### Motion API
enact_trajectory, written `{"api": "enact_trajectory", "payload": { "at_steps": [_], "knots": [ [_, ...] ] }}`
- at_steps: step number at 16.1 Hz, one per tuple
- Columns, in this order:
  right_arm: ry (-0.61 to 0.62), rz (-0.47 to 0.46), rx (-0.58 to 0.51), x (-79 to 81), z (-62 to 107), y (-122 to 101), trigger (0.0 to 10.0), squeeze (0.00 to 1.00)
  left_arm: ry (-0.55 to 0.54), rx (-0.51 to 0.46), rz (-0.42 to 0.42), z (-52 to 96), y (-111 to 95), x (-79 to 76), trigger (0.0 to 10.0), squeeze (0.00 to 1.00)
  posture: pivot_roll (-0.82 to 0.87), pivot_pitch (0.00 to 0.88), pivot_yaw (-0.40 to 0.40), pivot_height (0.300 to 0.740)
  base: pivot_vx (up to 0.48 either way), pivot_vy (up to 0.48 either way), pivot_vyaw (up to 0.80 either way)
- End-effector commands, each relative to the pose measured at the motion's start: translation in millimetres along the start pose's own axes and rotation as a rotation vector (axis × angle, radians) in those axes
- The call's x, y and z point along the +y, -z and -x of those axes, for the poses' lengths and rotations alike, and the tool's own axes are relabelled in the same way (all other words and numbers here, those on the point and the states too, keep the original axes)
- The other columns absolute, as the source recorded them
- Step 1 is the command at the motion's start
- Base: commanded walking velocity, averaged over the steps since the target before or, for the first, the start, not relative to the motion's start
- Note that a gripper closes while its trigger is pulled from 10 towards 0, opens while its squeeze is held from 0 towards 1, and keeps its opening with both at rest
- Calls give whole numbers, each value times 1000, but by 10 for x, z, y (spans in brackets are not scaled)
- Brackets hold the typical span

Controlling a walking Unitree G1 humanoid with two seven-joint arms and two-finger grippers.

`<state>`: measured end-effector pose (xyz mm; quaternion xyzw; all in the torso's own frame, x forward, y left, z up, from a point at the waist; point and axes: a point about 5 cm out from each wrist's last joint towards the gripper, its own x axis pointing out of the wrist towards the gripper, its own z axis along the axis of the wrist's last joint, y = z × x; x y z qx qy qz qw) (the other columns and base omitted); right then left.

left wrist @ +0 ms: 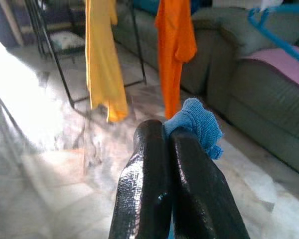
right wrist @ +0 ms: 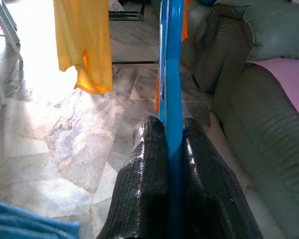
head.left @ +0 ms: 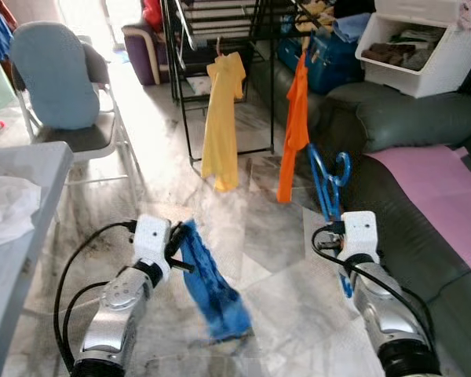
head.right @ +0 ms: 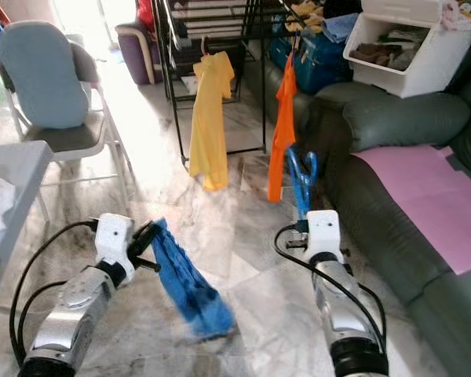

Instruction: Hang hanger

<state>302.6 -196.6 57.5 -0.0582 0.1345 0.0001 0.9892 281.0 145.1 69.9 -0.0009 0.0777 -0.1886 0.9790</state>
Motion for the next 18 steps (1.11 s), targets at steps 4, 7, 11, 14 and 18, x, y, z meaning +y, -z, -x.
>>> {"api": "enact_trajectory", "payload": {
  "at_steps": [4, 7, 11, 14, 18],
  "knots": [
    [-47, 45, 11, -28, -13, -26, 10000, 0, 97, -135, -195, -184, -425, -14, 10000, 0, -98, 0, 47, 740, 0, 0, 0],
    [-170, 174, 77, 14, -14, -16, 10000, 0, 192, -211, -450, -293, -671, 17, 10000, 0, -102, 0, 62, 740, 0, 0, 0],
    [-379, 330, 94, 62, 80, -109, 10000, 0, 227, -254, -822, -489, -1011, 112, 10000, 0, -120, 0, 88, 740, 0, 0, 0],
    [-448, 356, 104, 19, 151, -143, 10000, 0, 262, -203, -986, -517, -927, 135, 10000, 0, -122, 0, 95, 740, 0, 0, 0],
    [-584, 391, 132, -125, 255, -291, 10000, 0, 308, -95, -1123, -603, -783, 209, 10000, 0, -140, 0, 98, 740, 0, 0, 0]
  ]
}}
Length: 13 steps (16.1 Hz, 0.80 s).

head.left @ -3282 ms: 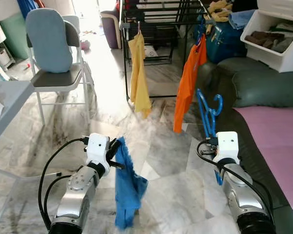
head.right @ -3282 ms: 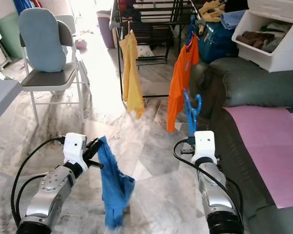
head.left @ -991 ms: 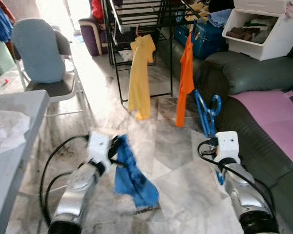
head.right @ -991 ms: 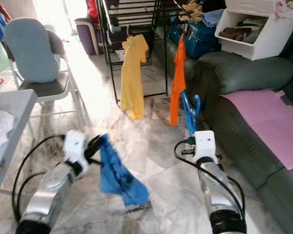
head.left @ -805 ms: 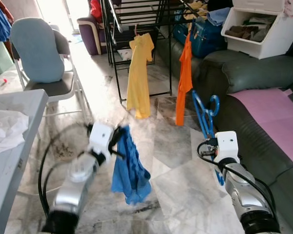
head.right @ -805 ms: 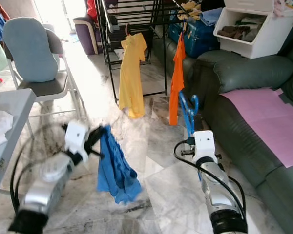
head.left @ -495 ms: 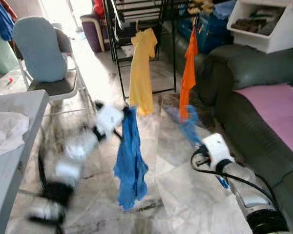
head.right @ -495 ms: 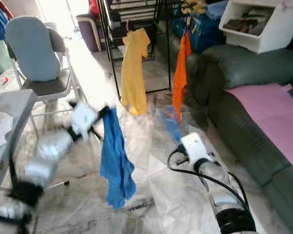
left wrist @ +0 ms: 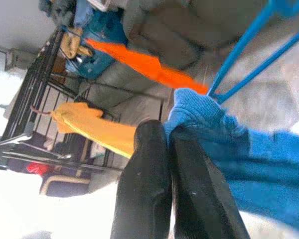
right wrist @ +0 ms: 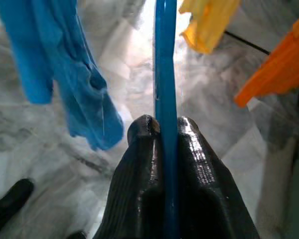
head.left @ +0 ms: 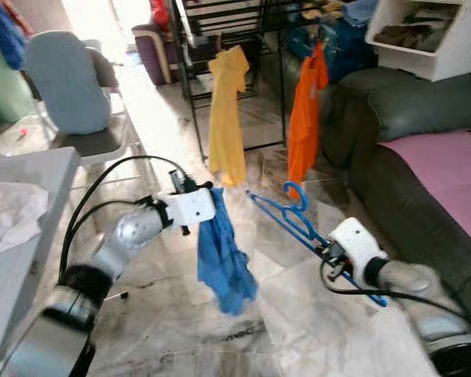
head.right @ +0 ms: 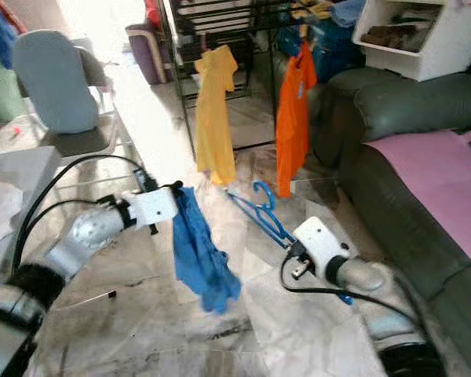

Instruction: Hang hanger

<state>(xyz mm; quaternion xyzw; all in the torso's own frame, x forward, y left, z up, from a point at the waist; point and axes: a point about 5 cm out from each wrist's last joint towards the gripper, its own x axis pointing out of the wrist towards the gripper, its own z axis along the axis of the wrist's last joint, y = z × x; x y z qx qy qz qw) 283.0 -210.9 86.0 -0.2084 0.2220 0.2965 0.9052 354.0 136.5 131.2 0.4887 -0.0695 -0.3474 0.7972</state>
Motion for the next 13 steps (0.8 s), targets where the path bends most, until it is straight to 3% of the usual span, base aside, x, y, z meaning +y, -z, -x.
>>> {"api": "enact_trajectory", "payload": {
  "at_steps": [1, 4, 7, 9, 13],
  "knots": [
    [-37, 20, -28, -45, 49, -109, 10000, 0, -9, 16, -46, 1, 27, 65, 10000, 0, -142, 0, 97, 740, 0, 0, 0],
    [-69, 45, -7, -170, 167, -114, 10000, 0, -9, 27, -82, -67, 34, 47, 10000, 0, -150, 0, 95, 740, 0, 0, 0],
    [-107, 72, 11, -167, 227, -106, 10000, 0, -18, 25, -131, -111, 16, 60, 10000, 0, -154, 0, 96, 740, 0, 0, 0],
    [-96, 74, 23, -203, 264, -83, 10000, 0, -39, 79, -156, -111, 80, 110, 10000, 0, -159, 0, 97, 740, 0, 0, 0],
    [-236, 79, 47, -17, 293, -20, 10000, 0, -81, 75, -157, -125, 73, 156, 10000, 0, -169, 0, 88, 740, 0, 0, 0]
  ]
}}
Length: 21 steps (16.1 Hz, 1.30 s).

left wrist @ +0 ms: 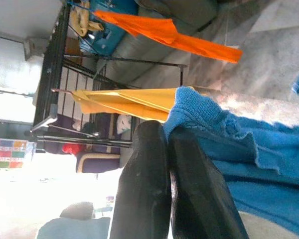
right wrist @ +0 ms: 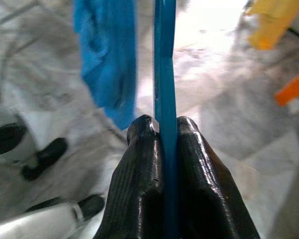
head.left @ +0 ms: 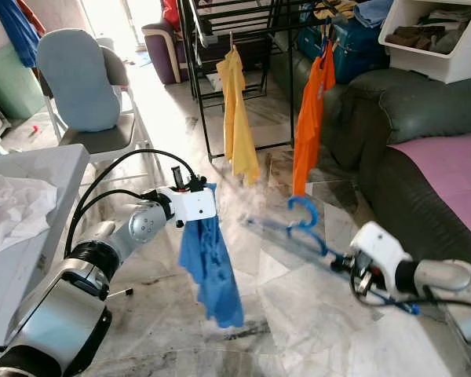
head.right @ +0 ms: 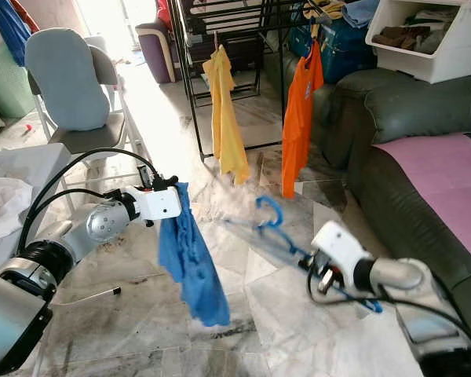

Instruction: Hang hanger

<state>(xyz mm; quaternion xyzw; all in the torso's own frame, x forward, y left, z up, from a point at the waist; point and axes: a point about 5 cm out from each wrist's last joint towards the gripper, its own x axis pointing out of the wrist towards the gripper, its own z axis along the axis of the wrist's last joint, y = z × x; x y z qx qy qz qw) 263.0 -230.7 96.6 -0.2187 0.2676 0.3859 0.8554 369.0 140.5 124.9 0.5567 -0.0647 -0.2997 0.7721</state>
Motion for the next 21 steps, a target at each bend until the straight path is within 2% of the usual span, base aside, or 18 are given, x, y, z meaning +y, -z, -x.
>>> {"api": "enact_trajectory", "payload": {
  "at_steps": [1, 3, 5, 8, 12, 14, 16, 19, 21],
  "knots": [
    [-37, 31, -23, 35, 4, -91, 10000, 0, -47, -30, -25, -26, -52, 133, 10000, 0, -169, 0, 88, 740, 0, 0, 0],
    [-121, 40, -20, 126, 19, -98, 10000, 0, -77, -43, -39, -28, -65, 163, 10000, 0, -168, 0, 85, 740, 0, 0, 0],
    [-132, 37, -12, 131, 31, -87, 10000, 0, -78, -70, -7, -23, -87, 193, 10000, 0, -168, 0, 84, 740, 0, 0, 0],
    [-156, 44, -3, 164, 35, -68, 10000, 0, -142, -149, 29, -20, -175, 322, 10000, 0, -171, 0, 85, 740, 0, 0, 0],
    [-74, 52, -10, 89, -20, -65, 10000, 0, -110, -202, 62, -31, -243, 291, 10000, 0, -171, 0, 85, 740, 0, 0, 0],
    [24, 78, -4, -25, -51, -69, 10000, 0, -87, -225, 85, -30, -266, 260, 10000, 0, -168, 0, 89, 740, 0, 0, 0],
    [82, 32, -34, -115, -72, -95, 10000, 0, -80, -233, 98, -26, -271, 251, 10000, 0, -165, 0, 87, 740, 0, 0, 0],
    [108, 21, -32, -116, -158, -58, 10000, 0, -97, -276, 140, -40, -339, 291, 10000, 0, -162, 0, 81, 740, 0, 0, 0],
    [113, -5, -39, -117, -209, -37, 10000, 0, -69, -306, 166, -53, -389, 267, 10000, 0, -157, 0, 78, 740, 0, 0, 0]
  ]
}}
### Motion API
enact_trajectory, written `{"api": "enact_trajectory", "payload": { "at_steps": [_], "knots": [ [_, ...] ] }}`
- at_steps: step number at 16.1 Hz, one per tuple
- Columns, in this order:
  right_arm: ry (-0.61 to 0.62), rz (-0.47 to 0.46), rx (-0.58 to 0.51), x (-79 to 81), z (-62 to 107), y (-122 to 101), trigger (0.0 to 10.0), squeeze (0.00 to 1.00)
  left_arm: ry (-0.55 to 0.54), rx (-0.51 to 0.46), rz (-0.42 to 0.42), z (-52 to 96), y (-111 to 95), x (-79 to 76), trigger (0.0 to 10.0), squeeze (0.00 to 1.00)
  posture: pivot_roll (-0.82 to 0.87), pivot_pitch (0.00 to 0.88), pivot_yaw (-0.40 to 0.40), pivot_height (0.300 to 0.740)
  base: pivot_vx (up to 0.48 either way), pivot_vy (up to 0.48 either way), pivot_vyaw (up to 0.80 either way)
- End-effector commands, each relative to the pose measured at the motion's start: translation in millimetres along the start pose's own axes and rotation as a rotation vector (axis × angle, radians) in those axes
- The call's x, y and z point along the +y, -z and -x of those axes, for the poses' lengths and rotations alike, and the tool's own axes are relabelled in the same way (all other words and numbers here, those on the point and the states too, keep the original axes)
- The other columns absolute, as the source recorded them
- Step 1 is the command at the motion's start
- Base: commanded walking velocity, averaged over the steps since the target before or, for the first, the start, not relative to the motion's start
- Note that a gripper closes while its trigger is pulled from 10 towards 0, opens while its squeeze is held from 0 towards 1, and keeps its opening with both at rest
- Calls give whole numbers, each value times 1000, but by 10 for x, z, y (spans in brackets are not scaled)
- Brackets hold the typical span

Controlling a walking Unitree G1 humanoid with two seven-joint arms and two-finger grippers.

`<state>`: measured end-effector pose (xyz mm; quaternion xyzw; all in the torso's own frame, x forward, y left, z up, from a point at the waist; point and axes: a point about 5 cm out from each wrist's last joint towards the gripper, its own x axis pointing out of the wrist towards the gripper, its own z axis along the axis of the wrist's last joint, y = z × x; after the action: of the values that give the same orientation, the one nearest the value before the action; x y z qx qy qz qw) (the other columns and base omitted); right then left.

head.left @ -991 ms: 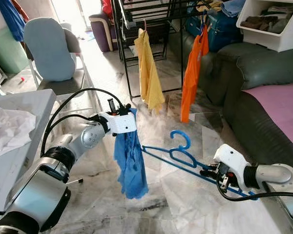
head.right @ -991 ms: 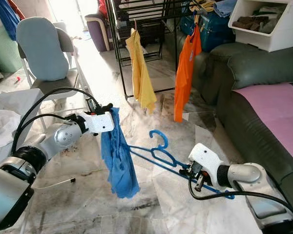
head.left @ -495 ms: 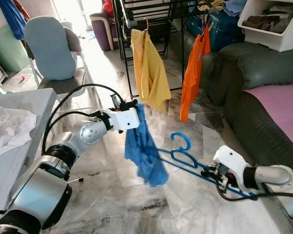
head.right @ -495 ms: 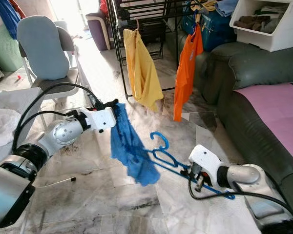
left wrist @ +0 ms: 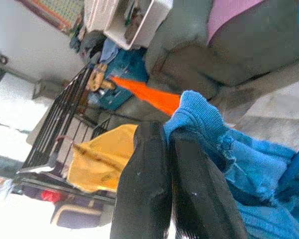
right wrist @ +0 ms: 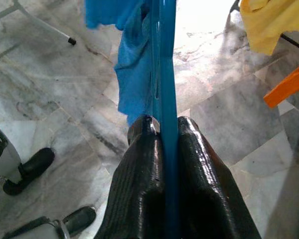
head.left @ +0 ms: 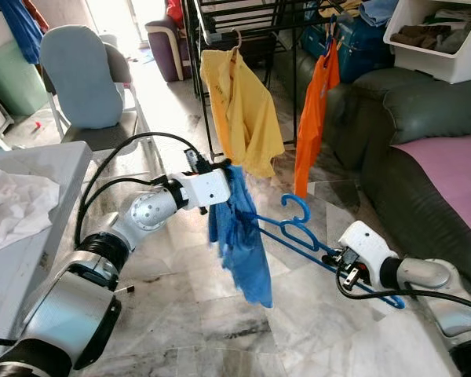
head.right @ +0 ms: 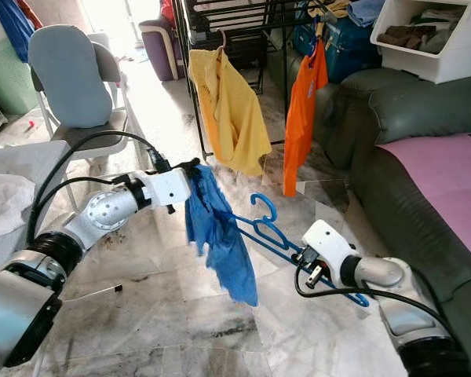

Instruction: Hang hanger

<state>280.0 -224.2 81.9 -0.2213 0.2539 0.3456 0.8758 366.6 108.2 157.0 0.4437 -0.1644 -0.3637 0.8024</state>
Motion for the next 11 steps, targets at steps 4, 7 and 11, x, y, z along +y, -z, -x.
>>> {"api": "enact_trajectory", "payload": {
  "at_steps": [4, 7, 11],
  "knots": [
    [-127, -5, -99, 63, 89, -152, 10000, 0, -2, 50, -6, 36, 68, 24, 10000, 0, -162, 0, 79, 740, 0, 0, 0],
    [-147, -3, -168, 15, 207, -258, 10000, 0, 33, 89, 0, 60, 127, -73, 10000, 0, -171, 0, 81, 740, 0, 0, 0],
    [-124, 38, -112, 10, 158, -192, 10000, 0, 69, 95, 9, 60, 133, -110, 10000, 0, -169, 0, 77, 740, 0, 0, 0]
  ]
}}
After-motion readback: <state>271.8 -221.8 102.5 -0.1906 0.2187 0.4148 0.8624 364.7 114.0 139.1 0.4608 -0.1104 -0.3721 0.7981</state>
